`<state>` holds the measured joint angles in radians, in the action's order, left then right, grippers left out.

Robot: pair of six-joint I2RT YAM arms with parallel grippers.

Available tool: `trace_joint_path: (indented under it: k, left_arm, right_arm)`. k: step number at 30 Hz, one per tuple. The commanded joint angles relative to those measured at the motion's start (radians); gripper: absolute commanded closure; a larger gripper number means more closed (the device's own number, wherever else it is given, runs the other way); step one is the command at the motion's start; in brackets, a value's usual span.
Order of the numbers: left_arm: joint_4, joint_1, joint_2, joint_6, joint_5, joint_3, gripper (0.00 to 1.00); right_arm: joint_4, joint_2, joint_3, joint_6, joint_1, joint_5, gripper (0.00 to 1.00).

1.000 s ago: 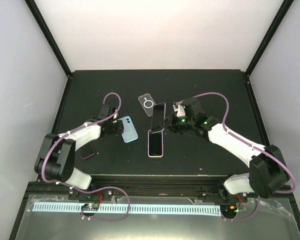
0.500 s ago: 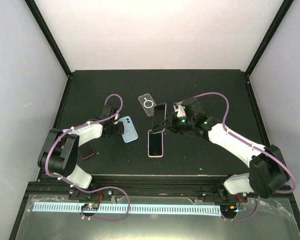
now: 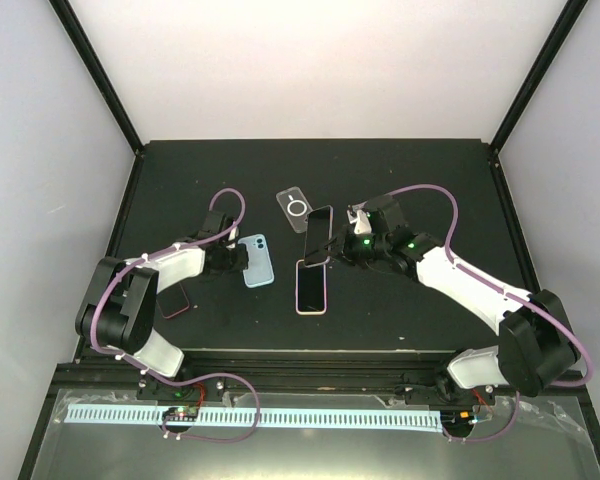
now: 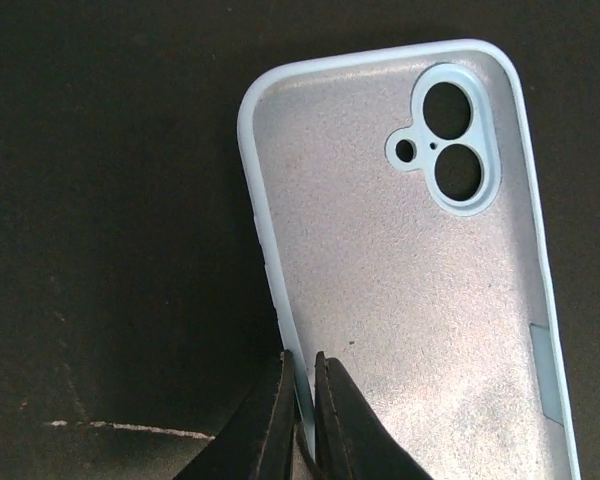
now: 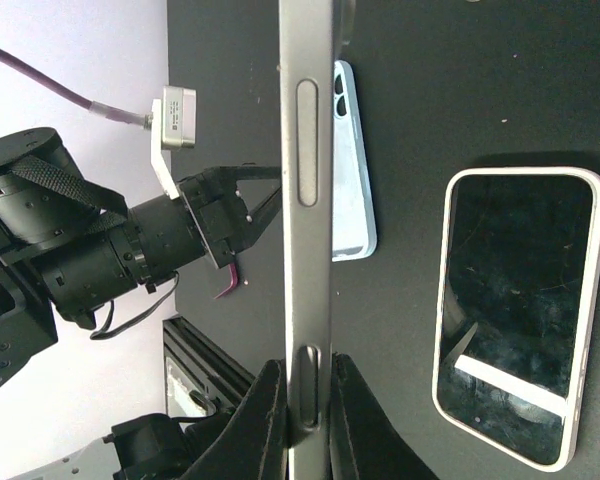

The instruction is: Put the phone into the phone case

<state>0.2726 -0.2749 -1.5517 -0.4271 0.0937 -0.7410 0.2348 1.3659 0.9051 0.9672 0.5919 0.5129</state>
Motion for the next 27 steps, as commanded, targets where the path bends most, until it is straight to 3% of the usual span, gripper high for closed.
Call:
trace_joint_path:
  k: [1,20,27]
  left_arm:
    - [0.018,0.006,0.005,0.012,0.028,0.016,0.92]
    - [0.024,-0.024,0.186,-0.075,0.146,0.160,0.93]
    - [-0.048,-0.041,0.295,-0.173,0.253,0.248,0.86]
  right_arm:
    - [-0.040,-0.029,0.006,-0.019,-0.004,0.002,0.96]
    - [-0.092,-0.006,-0.038,0.002,0.022,0.007,0.96]
    - [-0.129,0.057,-0.024,0.007,0.082,-0.002,0.96]
